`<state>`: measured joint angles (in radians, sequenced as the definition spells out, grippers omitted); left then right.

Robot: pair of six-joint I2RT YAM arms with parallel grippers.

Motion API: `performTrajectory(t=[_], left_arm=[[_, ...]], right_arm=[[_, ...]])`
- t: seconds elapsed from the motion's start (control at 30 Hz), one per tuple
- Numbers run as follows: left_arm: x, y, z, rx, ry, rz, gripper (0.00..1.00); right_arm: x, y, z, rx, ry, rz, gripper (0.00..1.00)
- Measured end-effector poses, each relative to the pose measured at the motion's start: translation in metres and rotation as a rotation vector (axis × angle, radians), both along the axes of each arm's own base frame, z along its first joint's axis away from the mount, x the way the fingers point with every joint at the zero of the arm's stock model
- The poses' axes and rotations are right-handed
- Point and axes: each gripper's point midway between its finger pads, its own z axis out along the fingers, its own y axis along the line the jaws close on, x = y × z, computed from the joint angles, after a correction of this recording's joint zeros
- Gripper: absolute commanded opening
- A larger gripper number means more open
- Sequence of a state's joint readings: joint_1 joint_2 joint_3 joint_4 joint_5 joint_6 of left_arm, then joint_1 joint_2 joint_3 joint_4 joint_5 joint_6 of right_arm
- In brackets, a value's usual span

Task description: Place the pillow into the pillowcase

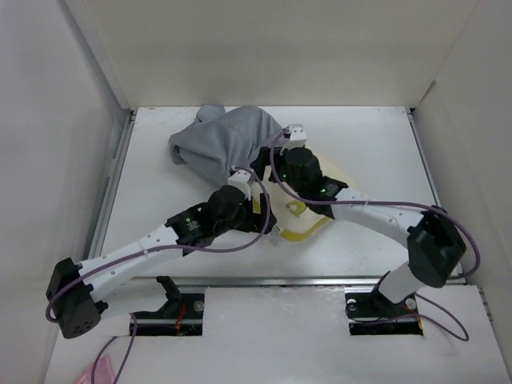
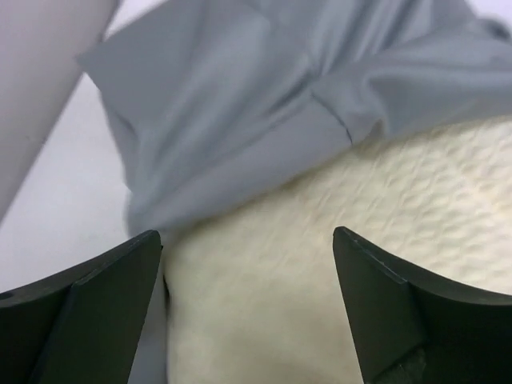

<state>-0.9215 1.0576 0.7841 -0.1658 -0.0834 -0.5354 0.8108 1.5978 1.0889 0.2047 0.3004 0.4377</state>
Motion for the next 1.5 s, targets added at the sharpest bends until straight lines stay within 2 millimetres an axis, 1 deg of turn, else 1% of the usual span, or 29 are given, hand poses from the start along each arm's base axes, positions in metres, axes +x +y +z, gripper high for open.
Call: performTrajectory(t=[0.07,0.13,0.2,0.23,0.27,0.33,0.4,0.47,0.53,0.57,0.6,0.63,0.67,0.73,0.8,0.87,0.93,1.0,1.1,1.17,1.2,1.23,1.27,1.3,1.33,1.37,1.43,1.5], left_arm=[[-0.001,0.002,0.003,0.01,0.014,0.018,1.0],[0.002,0.006,0.009,0.021,0.015,0.048,1.0],[0.01,0.012,0.017,0.036,0.004,0.091,1.0],[0.015,0.015,0.021,0.042,-0.005,0.117,1.0],[0.02,0.017,0.025,0.049,-0.015,0.144,1.0],[0.032,0.023,0.028,0.068,-0.028,0.196,1.0],[0.042,0.025,0.024,0.092,-0.025,0.23,1.0],[0.055,0.025,0.01,0.133,-0.001,0.263,1.0],[0.069,0.026,-0.01,0.177,0.036,0.292,1.0],[0.078,0.027,-0.023,0.202,0.063,0.309,1.0],[0.087,0.029,-0.036,0.224,0.089,0.323,1.0],[0.097,0.031,-0.048,0.241,0.114,0.34,1.0],[0.106,0.032,-0.06,0.257,0.139,0.351,1.0],[0.123,0.034,-0.079,0.274,0.177,0.361,1.0],[0.135,0.037,-0.089,0.284,0.203,0.361,1.0],[0.15,0.038,-0.089,0.287,0.208,0.36,1.0],[0.168,0.041,-0.083,0.291,0.189,0.367,0.99],[0.188,0.048,-0.072,0.292,0.158,0.39,0.99],[0.216,0.068,-0.05,0.293,0.094,0.459,1.0],[0.224,0.077,-0.034,0.294,0.044,0.486,1.0],[0.222,0.08,-0.026,0.296,0.025,0.487,1.0],[0.219,0.08,-0.017,0.295,0.003,0.483,1.0],[0.214,0.078,-0.007,0.291,-0.021,0.472,1.0],[0.207,0.074,0.003,0.285,-0.047,0.454,1.0],[0.198,0.069,0.012,0.279,-0.066,0.432,1.0],[0.187,0.06,0.021,0.269,-0.09,0.399,1.0],[0.165,0.037,0.036,0.244,-0.125,0.313,1.0],[0.142,0.011,0.038,0.218,-0.134,0.202,1.0]], right_arm=[[0.001,-0.015,0.024,0.016,-0.028,-0.004,0.98],[0.012,-0.039,0.044,0.026,-0.045,-0.038,0.98],[0.029,-0.065,0.053,0.02,-0.05,-0.082,0.98],[0.039,-0.081,0.053,0.012,-0.043,-0.114,0.98],[0.049,-0.098,0.049,-0.002,-0.029,-0.146,0.98],[0.067,-0.128,0.03,-0.04,0.025,-0.211,0.96],[0.082,-0.153,0.0,-0.093,0.103,-0.264,0.92],[0.09,-0.164,-0.034,-0.14,0.188,-0.279,0.91],[0.089,-0.167,-0.072,-0.186,0.279,-0.271,0.88],[0.085,-0.167,-0.087,-0.205,0.32,-0.264,0.87],[0.082,-0.166,-0.1,-0.219,0.352,-0.25,0.86],[0.079,-0.164,-0.108,-0.223,0.372,-0.233,0.84],[0.076,-0.162,-0.113,-0.219,0.383,-0.219,0.83],[0.069,-0.157,-0.112,-0.19,0.382,-0.176,0.82],[0.056,-0.152,-0.111,-0.155,0.378,-0.126,0.8],[0.035,-0.144,-0.112,-0.123,0.38,-0.057,0.8],[0.012,-0.13,-0.112,-0.109,0.387,0.017,0.8],[-0.009,-0.104,-0.109,-0.113,0.391,0.105,0.8],[-0.048,-0.057,-0.107,-0.123,0.407,0.266,0.8],[-0.07,-0.04,-0.105,-0.134,0.427,0.339,0.8],[-0.076,-0.037,-0.103,-0.14,0.436,0.355,0.82],[-0.08,-0.038,-0.098,-0.141,0.44,0.355,0.83],[-0.079,-0.044,-0.09,-0.137,0.436,0.342,0.85],[-0.077,-0.054,-0.082,-0.13,0.439,0.312,0.86],[-0.069,-0.065,-0.068,-0.109,0.414,0.278,0.86],[-0.06,-0.081,-0.054,-0.085,0.393,0.228,0.88],[-0.037,-0.12,-0.026,-0.047,0.338,0.098,0.88],[-0.017,-0.156,-0.004,-0.028,0.289,-0.03,0.88]])
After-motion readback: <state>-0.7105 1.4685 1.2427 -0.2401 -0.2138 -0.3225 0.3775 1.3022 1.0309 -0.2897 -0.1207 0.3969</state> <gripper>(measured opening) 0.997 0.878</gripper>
